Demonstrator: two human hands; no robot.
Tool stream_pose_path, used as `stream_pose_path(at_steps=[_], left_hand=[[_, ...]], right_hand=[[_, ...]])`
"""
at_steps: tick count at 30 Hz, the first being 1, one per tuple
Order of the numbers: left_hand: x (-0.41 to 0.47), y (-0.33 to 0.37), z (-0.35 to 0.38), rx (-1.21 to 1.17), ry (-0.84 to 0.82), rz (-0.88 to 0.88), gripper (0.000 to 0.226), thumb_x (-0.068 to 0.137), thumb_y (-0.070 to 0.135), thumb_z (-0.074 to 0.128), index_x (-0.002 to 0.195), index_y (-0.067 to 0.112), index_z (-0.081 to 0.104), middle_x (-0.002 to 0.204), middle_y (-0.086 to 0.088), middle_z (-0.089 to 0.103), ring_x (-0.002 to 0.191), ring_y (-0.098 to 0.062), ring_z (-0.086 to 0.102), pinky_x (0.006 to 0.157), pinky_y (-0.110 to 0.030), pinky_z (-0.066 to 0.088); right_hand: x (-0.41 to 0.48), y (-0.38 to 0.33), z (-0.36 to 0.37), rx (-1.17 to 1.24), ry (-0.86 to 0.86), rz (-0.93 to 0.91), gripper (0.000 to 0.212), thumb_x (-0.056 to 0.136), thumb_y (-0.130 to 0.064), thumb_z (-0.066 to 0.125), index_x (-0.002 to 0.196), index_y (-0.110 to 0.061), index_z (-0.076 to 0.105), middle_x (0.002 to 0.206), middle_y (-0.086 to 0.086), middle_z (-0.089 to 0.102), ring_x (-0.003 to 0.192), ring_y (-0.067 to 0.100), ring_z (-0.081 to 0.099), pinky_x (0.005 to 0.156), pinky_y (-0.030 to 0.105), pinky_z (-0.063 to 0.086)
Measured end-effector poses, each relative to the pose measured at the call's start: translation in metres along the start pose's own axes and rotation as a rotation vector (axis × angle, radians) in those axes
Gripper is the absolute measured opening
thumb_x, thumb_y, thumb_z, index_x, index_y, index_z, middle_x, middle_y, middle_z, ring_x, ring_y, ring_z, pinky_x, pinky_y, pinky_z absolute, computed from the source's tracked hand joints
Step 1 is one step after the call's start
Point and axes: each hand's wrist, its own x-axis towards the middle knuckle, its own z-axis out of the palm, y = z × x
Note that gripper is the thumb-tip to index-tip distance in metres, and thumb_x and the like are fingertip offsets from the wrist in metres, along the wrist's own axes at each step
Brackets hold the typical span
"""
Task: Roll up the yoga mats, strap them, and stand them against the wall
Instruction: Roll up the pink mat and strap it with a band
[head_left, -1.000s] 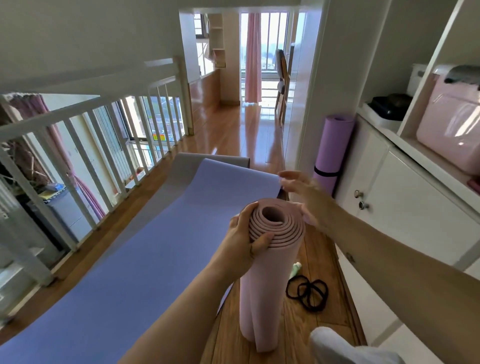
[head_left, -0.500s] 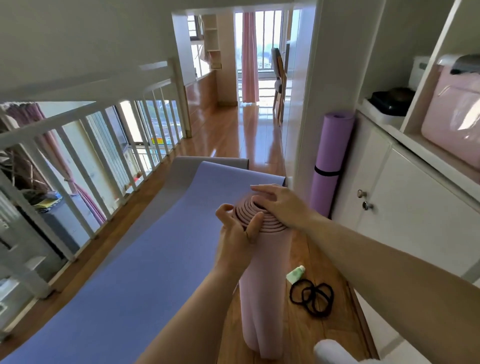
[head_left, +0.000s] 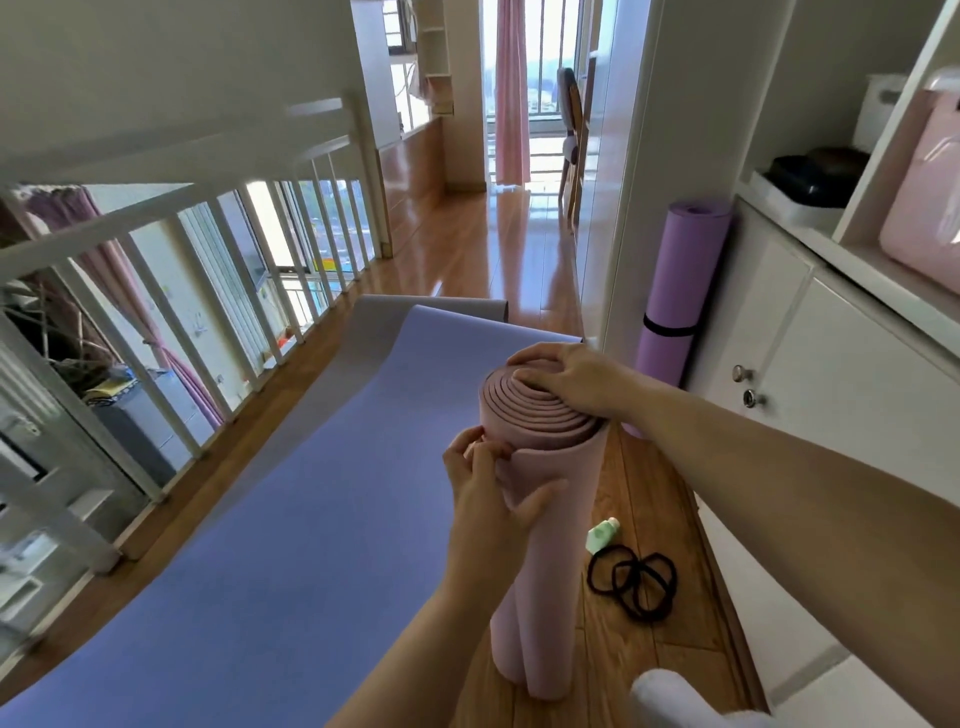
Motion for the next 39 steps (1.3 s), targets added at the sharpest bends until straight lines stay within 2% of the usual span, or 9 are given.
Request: stream_pose_path(at_steps=[3,7,10,14,20,23,25,30,39], left_hand=[[0.009,-0.001,-0.013,0.086,-0.02,0.096,0.024,0.085,0.016,0.071,0.095,0.031,0.054,0.149,0.003,0.022,0.124,0.006,0.028,0.085,0.008,0.024],[0.021,0.001,-0.032,0.273,-0.112,0.273,0.01,0.087,0.012,0.068,0.095,0.01,0.062,0.147,-0.012,0.036,0.12,-0.019,0.051,0.088,0.005,0.029],[0.025,0.004,-0.042,0.398,-0.155,0.293,0.017,0.087,0.021,0.067,0.097,0.007,0.063,0.142,-0.014,0.042,0.109,-0.029,0.061,0.087,-0.021,0.048],[0.028,0.011,-0.053,0.49,-0.223,0.345,0.022,0.085,0.029,0.067,0.093,0.009,0.062,0.136,-0.014,0.045,0.1,-0.028,0.065,0.084,-0.027,0.049],[0.04,0.019,-0.063,0.451,-0.288,0.311,0.033,0.073,0.037,0.076,0.094,0.02,0.057,0.123,0.0,0.05,0.097,-0.011,0.056,0.089,-0.02,0.05],[0.046,0.019,-0.068,0.439,-0.342,0.269,0.062,0.069,0.039,0.079,0.119,0.03,0.043,0.12,0.01,0.045,0.1,-0.005,0.054,0.08,-0.008,0.045],[0.049,0.018,-0.071,0.553,-0.405,0.367,0.08,0.072,0.041,0.077,0.138,0.039,0.032,0.13,0.004,0.04,0.106,-0.013,0.057,0.086,-0.019,0.049],[0.046,0.02,-0.067,0.659,-0.456,0.512,0.072,0.081,0.036,0.068,0.145,0.035,0.033,0.156,-0.001,0.012,0.132,-0.026,0.044,0.103,-0.035,0.043],[0.048,0.024,-0.068,0.663,-0.462,0.582,0.061,0.082,0.024,0.071,0.138,0.017,0.049,0.148,-0.007,0.042,0.118,-0.031,0.059,0.095,-0.033,0.047]], right_hand=[[-0.002,-0.001,-0.001,-0.027,-0.027,-0.008,0.032,0.098,-0.034,0.051,0.127,-0.025,0.059,0.112,-0.007,0.054,0.108,0.01,0.051,0.08,0.009,0.04],[-0.004,0.0,-0.003,-0.091,-0.073,-0.038,0.033,0.099,-0.034,0.048,0.13,-0.026,0.055,0.13,-0.004,0.054,0.112,0.009,0.047,0.085,0.011,0.038],[-0.005,0.0,-0.003,-0.121,-0.091,-0.065,0.034,0.1,-0.033,0.046,0.133,-0.025,0.053,0.131,-0.005,0.051,0.109,0.006,0.043,0.09,0.016,0.035],[-0.008,0.007,-0.003,-0.101,-0.124,-0.067,0.033,0.099,-0.035,0.047,0.131,-0.029,0.052,0.116,-0.013,0.05,0.106,0.005,0.045,0.076,0.006,0.035],[-0.01,0.013,-0.008,-0.06,-0.136,-0.016,0.028,0.092,-0.044,0.055,0.119,-0.036,0.049,0.104,-0.015,0.052,0.096,0.007,0.056,0.074,0.014,0.045],[-0.013,0.014,-0.01,-0.023,-0.156,0.031,0.039,0.088,-0.049,0.059,0.121,-0.034,0.044,0.106,-0.005,0.057,0.09,0.009,0.061,0.071,0.016,0.05],[-0.012,0.015,-0.009,0.086,-0.211,0.099,0.047,0.085,-0.047,0.063,0.124,-0.036,0.04,0.11,-0.001,0.056,0.094,0.013,0.062,0.072,0.02,0.051],[-0.009,0.025,-0.005,0.468,-0.264,0.181,0.027,0.089,-0.033,0.06,0.115,-0.023,0.059,0.102,0.002,0.067,0.085,0.014,0.068,0.069,0.023,0.055],[-0.008,0.017,-0.007,0.341,-0.302,0.24,0.024,0.092,-0.04,0.055,0.111,-0.026,0.062,0.106,0.003,0.069,0.094,0.017,0.067,0.075,0.025,0.055]])
